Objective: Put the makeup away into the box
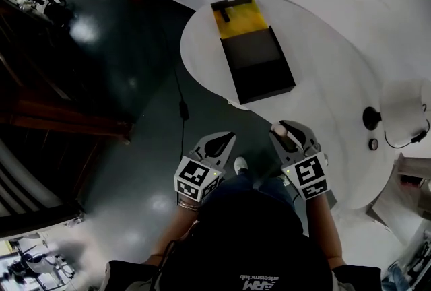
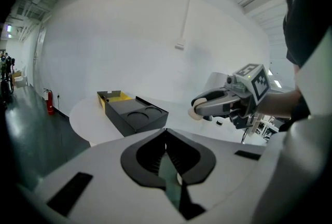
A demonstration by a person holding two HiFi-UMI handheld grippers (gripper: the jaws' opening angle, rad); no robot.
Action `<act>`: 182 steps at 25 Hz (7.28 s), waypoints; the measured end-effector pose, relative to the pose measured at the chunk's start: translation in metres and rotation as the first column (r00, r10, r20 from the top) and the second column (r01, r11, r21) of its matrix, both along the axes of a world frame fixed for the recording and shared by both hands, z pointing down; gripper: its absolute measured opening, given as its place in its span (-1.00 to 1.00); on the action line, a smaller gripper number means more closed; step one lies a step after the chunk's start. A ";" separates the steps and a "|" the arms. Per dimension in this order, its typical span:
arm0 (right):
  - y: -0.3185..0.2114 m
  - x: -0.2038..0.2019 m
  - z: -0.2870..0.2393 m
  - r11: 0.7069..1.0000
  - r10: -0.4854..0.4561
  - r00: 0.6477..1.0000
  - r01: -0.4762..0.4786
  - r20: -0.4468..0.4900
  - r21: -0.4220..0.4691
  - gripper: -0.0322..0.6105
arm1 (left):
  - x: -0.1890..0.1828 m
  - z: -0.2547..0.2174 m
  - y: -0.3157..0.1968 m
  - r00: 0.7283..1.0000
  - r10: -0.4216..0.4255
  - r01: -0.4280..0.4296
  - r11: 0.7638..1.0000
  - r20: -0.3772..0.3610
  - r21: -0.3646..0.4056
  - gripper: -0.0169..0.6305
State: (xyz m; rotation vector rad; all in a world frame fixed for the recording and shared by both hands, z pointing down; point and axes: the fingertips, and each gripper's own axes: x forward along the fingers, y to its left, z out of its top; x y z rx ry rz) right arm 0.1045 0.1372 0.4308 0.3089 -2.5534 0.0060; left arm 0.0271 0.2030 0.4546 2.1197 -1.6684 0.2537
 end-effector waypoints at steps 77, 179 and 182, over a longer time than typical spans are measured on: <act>-0.161 -0.277 -0.040 0.988 -0.154 0.981 0.153 0.116 0.020 -0.45 | -0.322 -0.054 -0.159 0.952 -0.289 0.273 0.951 0.100 0.146 -0.90; -0.326 -0.353 0.156 0.779 0.462 0.720 -0.608 -0.518 -0.152 -0.39 | -0.405 0.107 -0.454 0.828 0.548 -0.559 0.822 -0.121 -0.108 -0.90; -0.328 -0.354 0.156 0.771 0.467 0.714 -0.618 -0.521 -0.156 -0.37 | -0.404 0.107 -0.454 0.825 0.553 -0.565 0.817 -0.117 -0.115 -0.90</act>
